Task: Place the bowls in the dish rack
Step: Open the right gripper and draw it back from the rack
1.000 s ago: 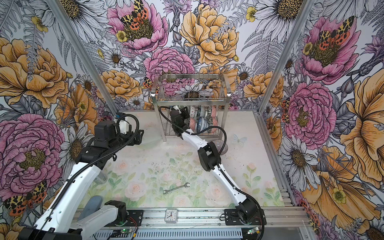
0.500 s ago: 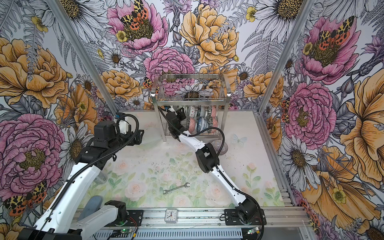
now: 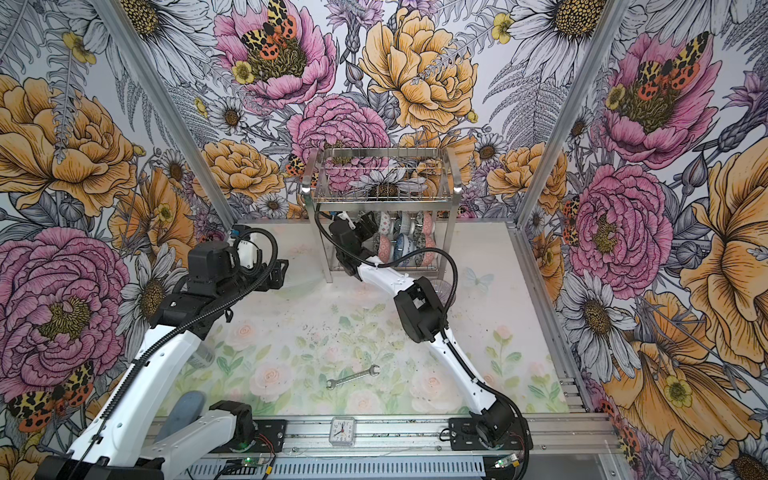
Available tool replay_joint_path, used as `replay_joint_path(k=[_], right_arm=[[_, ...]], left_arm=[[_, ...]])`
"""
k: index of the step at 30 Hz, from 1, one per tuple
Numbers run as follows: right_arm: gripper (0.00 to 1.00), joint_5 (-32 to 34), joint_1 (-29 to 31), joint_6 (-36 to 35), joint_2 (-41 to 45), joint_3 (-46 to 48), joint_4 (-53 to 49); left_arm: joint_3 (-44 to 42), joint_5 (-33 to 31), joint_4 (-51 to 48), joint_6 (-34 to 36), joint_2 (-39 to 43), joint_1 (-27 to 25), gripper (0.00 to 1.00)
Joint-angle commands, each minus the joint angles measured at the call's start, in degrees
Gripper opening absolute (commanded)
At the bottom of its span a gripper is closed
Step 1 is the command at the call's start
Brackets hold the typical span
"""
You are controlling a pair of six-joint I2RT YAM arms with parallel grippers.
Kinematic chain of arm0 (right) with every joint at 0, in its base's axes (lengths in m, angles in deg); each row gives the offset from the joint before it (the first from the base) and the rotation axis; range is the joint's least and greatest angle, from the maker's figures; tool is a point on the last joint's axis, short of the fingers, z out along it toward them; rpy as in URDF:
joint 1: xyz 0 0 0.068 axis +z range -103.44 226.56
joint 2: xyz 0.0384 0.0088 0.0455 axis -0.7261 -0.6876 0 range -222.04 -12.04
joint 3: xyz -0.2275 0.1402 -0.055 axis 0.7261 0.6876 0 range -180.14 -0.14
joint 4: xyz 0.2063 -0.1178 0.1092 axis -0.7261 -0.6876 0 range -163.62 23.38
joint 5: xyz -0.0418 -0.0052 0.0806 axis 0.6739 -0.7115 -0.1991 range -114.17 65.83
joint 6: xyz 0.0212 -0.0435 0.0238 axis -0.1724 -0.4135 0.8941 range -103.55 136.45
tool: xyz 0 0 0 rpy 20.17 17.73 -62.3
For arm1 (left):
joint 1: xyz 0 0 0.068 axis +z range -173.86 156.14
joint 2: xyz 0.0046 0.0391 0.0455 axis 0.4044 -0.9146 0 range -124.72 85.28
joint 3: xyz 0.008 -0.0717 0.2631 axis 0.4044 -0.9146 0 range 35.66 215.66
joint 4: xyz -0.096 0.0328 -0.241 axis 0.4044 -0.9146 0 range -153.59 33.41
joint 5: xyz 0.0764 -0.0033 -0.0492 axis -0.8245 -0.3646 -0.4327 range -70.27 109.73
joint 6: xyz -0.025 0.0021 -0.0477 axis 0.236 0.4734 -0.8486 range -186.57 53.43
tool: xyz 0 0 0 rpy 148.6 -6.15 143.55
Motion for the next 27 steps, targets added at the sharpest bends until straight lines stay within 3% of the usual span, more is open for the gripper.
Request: replay_joint_path(k=[1, 4, 17, 27], right_arm=[[0.93, -0.69, 0.66, 3.58, 6.72, 3.53, 0.06], [1.00, -0.90, 0.70, 5.46, 11.22, 10.07, 0.55], [1.00, -5.86, 2.06, 7.57, 32.98, 46.02, 13.77], [1.00, -9.04, 5.19, 9.20, 54.21, 68.27, 16.60]], left_arm=[[0.22, 1.29, 1.47, -0.64, -0.78, 0.58, 0.99], [0.18, 1.42, 1.55, -0.62, -0.91, 0.61, 0.99], [1.71, 2.94, 1.39, -0.62, -0.86, -0.74, 0.99], [3.14, -0.49, -0.62, -0.92, -0.30, -8.22, 0.99]])
